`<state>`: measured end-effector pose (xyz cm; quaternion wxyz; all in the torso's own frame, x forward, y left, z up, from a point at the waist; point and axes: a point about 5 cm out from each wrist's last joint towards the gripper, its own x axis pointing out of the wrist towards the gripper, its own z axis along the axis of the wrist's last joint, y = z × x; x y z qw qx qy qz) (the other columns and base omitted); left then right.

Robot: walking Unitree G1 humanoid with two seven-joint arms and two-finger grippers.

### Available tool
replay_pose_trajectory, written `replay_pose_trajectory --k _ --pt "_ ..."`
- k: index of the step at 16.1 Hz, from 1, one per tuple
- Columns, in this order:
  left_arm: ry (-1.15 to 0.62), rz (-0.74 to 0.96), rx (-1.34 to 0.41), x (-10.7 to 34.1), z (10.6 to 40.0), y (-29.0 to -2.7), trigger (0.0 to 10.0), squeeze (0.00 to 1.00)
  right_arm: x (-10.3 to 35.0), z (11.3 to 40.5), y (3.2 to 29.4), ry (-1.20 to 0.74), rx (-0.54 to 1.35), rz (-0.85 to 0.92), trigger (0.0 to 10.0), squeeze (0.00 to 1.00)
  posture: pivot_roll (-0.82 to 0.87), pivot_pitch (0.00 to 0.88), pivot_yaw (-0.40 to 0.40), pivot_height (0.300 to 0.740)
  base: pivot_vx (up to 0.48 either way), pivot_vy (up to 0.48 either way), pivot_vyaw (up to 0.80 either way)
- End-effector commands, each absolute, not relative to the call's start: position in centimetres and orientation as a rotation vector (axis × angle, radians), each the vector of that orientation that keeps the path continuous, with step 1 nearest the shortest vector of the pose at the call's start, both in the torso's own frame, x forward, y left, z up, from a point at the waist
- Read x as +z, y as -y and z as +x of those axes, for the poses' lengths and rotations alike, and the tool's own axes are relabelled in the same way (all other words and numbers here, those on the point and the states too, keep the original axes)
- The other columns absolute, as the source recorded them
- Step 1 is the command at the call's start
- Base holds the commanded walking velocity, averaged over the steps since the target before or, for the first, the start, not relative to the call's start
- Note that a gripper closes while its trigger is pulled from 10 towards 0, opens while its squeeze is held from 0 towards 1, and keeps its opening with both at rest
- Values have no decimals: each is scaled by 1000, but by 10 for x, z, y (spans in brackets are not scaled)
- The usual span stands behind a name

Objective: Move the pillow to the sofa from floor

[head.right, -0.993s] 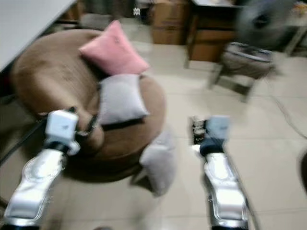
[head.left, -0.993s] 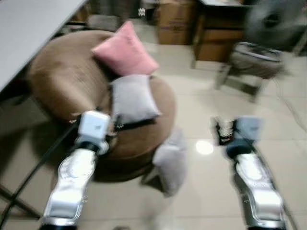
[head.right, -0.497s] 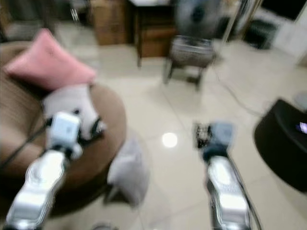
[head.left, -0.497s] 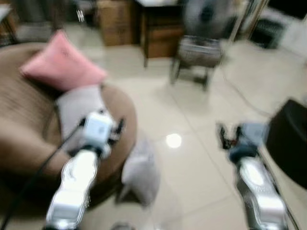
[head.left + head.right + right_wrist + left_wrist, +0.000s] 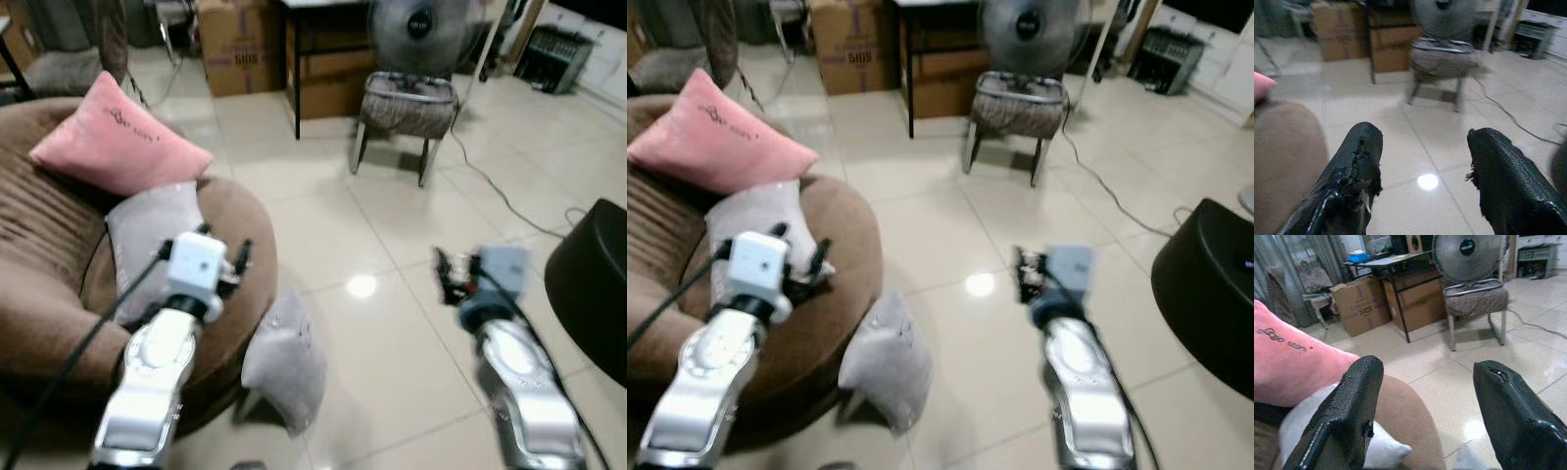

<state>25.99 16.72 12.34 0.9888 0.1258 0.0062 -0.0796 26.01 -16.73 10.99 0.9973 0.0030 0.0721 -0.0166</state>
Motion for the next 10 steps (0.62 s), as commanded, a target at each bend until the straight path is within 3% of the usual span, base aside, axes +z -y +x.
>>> replay_pose_trajectory --k 1,3,6,10 --pt "-1 249 -173 126 262 -162 10000 0 109 258 178 -149 -60 -7 10000 0 94 0 -5 740 289 0 0" --pt "0 250 -169 126 262 -163 10000 0 108 259 174 -161 -17 -20 10000 0 95 0 -4 740 287 0 0" --pt "1 252 -169 127 264 -164 10000 0 109 259 174 -158 -27 -28 10000 0 91 0 1 740 289 0 800" --pt "2 250 -181 127 264 -161 10000 0 108 257 177 -151 -47 9 10000 0 88 0 8 740 286 0 0"
